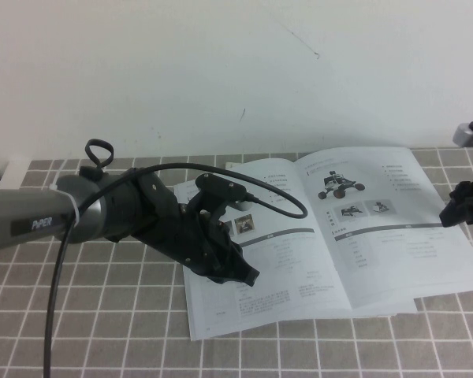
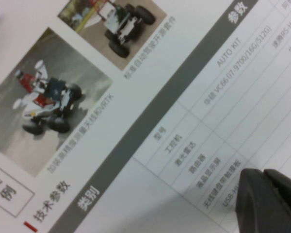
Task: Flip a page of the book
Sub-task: Open the closed book
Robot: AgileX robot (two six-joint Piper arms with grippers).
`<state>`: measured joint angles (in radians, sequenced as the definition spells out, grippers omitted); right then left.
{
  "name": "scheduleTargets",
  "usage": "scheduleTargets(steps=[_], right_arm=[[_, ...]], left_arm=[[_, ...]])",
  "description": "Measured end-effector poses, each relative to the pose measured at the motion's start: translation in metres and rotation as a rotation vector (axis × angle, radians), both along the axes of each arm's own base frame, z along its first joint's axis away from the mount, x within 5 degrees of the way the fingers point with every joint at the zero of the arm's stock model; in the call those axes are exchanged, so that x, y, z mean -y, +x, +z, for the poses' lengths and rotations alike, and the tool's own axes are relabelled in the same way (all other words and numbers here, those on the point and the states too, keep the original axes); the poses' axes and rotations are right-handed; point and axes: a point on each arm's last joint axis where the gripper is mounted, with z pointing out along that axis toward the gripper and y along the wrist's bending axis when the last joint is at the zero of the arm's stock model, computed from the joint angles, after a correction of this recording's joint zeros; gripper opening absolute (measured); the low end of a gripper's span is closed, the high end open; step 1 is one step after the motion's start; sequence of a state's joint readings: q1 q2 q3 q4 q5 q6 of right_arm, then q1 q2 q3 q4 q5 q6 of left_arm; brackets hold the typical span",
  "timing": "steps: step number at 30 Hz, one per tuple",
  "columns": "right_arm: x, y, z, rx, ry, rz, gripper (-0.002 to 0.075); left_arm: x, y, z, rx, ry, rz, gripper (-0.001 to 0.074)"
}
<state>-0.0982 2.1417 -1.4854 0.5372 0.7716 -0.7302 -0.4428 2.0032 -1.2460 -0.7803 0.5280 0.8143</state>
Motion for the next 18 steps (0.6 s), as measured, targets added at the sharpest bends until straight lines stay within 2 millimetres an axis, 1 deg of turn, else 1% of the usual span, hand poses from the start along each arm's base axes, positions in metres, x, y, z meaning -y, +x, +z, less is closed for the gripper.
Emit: scheduleTargets(steps=[3,9,14,18], right_arm=[[0.002,-0.002,-0.002,-0.026,-0.003,0.002,0.0393],[0.001,-0.003,-0.013,-0.068,0.005,0.007,0.0393],[0.0,-0.003,-0.013,-0.073,0.017,0.019,0.0393],[-0.004,-0.002,-0.013,-0.05,0.073,0.053,0.0393]], left_arm=[[0.0,0.0,-0.001,-0.002,0.001,0.0,-0.0004],[0.0,0.0,-0.001,-0.002,0.001,0.0,-0.0004],[0.0,0.0,-0.001,-0.002,0.001,0.0,-0.0004],[0.0,0.0,-0.001,-0.002,0.001,0.0,-0.0004]])
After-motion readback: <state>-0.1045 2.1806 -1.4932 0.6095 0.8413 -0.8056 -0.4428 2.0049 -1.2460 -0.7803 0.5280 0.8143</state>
